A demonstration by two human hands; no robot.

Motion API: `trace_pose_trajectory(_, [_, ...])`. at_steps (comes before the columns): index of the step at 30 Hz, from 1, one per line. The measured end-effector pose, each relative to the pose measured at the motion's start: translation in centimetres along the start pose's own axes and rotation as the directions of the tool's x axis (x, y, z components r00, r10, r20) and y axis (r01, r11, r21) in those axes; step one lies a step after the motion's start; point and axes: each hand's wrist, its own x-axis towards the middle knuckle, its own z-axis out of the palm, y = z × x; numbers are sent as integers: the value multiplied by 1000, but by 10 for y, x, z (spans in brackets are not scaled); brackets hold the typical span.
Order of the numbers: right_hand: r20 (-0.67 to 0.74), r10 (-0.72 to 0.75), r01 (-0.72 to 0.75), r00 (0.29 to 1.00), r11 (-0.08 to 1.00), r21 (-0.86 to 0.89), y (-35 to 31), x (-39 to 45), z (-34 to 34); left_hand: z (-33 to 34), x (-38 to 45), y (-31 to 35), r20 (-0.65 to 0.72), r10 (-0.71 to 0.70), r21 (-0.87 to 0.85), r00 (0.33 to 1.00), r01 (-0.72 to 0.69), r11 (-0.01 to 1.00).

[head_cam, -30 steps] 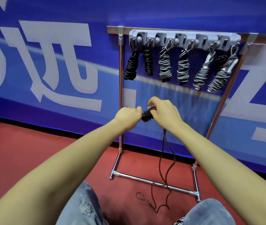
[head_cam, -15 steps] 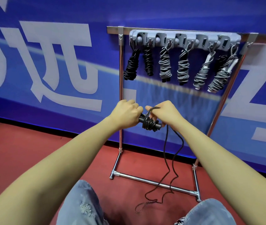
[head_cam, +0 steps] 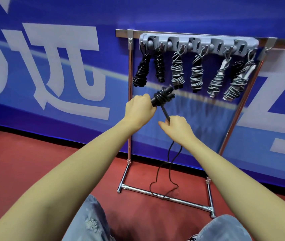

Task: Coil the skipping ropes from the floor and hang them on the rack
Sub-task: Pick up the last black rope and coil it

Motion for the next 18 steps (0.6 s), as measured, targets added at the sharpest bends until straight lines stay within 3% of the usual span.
trace_pose_trajectory(4, [60,-126,129,990,990,-56,-4,-2,-2,8,-1,-1,86,-61,71,994,55,996])
trace_pose_trajectory(9, [126,-290,314,949,912,-265,-16,-6,-14,16,-3,-9,178,-57,227,982,16,974])
trace_pose_trajectory(15, [156,-464,478,872,741,-471,-29,-1,-29,18,-8,-20,361,121,457,925,-289,841])
trace_pose_trajectory(18, [3,-442,394,897,797,-458,-28,8,-35,17,-8,-23,420,249,493,873,-449,745])
